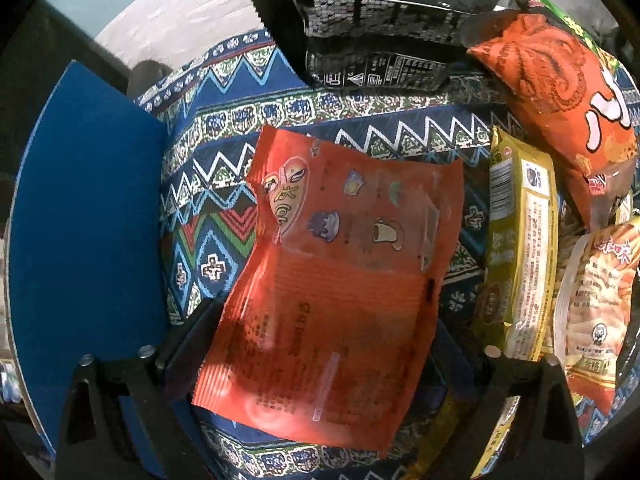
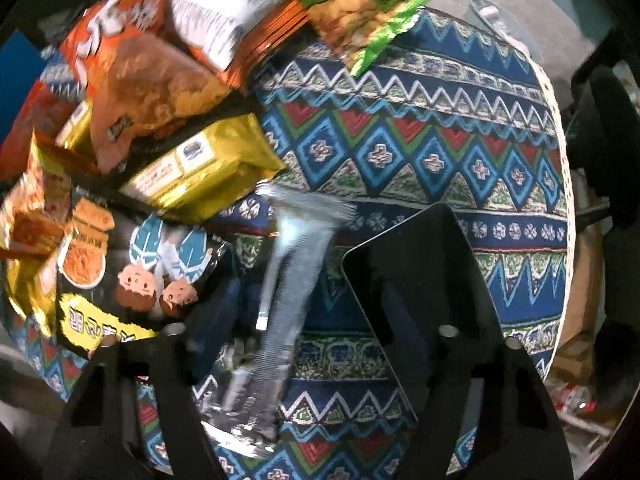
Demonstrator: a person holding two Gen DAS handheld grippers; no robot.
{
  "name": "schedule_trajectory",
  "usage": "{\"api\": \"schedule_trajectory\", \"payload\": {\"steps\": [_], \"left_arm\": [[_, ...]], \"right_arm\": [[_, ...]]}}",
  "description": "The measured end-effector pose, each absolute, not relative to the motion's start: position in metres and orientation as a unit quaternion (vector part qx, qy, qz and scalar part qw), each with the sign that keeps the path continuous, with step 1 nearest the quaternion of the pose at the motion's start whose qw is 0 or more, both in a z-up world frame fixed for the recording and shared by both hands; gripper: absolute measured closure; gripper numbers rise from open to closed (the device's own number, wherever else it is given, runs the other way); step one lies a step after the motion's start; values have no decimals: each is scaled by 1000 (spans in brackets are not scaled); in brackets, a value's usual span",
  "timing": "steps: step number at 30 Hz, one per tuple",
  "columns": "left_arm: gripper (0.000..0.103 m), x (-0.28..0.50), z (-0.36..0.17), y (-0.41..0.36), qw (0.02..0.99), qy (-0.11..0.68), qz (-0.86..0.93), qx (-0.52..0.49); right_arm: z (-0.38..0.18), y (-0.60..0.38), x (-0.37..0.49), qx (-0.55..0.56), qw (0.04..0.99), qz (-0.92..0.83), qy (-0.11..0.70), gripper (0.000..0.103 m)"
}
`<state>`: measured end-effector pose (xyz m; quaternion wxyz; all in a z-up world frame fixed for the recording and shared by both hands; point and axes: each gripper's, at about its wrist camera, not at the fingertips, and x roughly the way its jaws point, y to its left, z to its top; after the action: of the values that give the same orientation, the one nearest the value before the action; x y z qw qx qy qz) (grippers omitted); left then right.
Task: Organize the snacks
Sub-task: 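Grasp the orange bag with the left tool while the right tool grasps the silver bar, then carry the orange bag and silver bar over the box and release both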
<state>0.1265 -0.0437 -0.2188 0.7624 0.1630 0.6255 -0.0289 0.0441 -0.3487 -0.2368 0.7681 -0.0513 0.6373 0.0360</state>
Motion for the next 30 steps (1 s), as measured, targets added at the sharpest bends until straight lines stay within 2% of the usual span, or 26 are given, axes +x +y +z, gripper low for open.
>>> {"api": "schedule_trajectory", "payload": {"steps": [1,3,4,5,6,10,13,18,20,21,30], "left_arm": [[15,128,-217,-44,766,619,-34,168],[28,120,-209,-51,769,615,-35,172],[31,122,-208,-50,770,614,-37,170],[37,120,-211,-50,772,612,-37,169],[39,121,-210,-48,774,610,-38,167],[45,121,-211,-43,779,605,-44,157],[55,119,-211,-35,781,606,-48,142],[56,114,-210,-36,782,606,-52,134],[62,114,-210,-35,784,603,-56,136],[64,113,-209,-36,786,601,-57,136],[70,89,-195,-30,795,590,-69,119]], "right_arm": [[-237,-344,42,-71,770,36,633,43],[-238,-336,39,-88,771,42,630,50],[-238,-334,36,-94,770,41,630,57],[-238,-333,34,-96,769,39,631,60],[-237,-333,32,-91,767,40,634,63],[-229,-341,21,-36,766,56,639,63],[-233,-348,17,-13,761,64,645,63],[-246,-346,23,-31,755,63,652,63],[-247,-339,26,-50,759,65,646,73],[-247,-336,26,-49,759,65,646,75],[-210,-324,36,-57,780,69,619,75]]}}
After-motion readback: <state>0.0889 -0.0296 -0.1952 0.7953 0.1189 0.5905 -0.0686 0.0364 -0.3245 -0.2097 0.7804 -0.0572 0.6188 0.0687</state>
